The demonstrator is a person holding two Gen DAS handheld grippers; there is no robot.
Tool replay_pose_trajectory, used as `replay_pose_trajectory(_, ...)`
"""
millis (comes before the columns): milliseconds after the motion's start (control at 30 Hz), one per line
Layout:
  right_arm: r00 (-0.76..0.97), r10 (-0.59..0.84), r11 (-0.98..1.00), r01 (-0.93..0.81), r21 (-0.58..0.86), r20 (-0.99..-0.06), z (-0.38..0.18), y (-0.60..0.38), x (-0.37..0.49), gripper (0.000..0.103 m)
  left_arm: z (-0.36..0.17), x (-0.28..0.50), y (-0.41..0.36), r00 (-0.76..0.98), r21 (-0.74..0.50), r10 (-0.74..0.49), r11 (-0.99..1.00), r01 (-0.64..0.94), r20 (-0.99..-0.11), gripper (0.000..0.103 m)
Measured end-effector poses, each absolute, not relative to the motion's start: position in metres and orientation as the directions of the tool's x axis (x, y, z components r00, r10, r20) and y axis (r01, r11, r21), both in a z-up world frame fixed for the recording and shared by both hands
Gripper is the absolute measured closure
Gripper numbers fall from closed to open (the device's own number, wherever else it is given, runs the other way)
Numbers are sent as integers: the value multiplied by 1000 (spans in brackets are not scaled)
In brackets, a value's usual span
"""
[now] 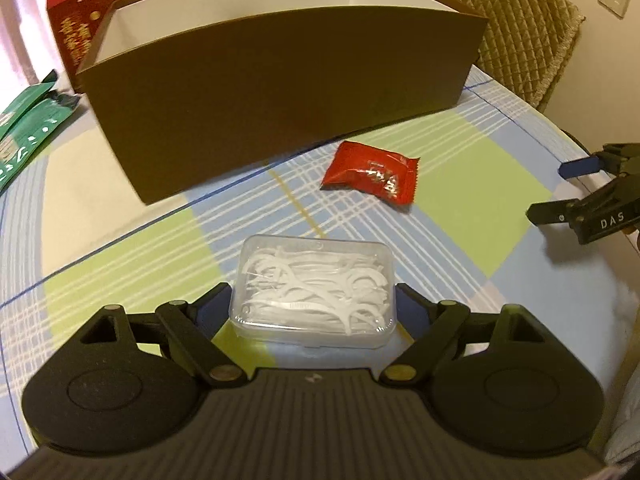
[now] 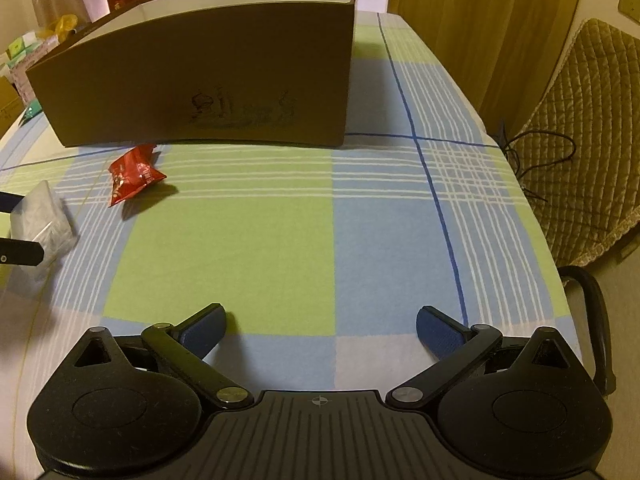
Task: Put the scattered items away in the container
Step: 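Grasp the clear floss-pick box with the left tool, then grasp the red packet with the right tool while the left tool holds the floss box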
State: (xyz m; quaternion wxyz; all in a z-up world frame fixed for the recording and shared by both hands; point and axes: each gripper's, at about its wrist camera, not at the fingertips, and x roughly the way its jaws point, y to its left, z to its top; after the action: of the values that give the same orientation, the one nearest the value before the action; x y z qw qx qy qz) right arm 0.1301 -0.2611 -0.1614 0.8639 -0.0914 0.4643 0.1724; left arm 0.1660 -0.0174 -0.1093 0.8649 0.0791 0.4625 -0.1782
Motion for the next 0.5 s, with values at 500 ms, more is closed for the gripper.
replay_pose_trajectory(500, 448, 312, 855, -518, 42, -838, -155, -242, 126, 0, -112, 156, 10, 526, 19, -128, 964, 264, -841, 19)
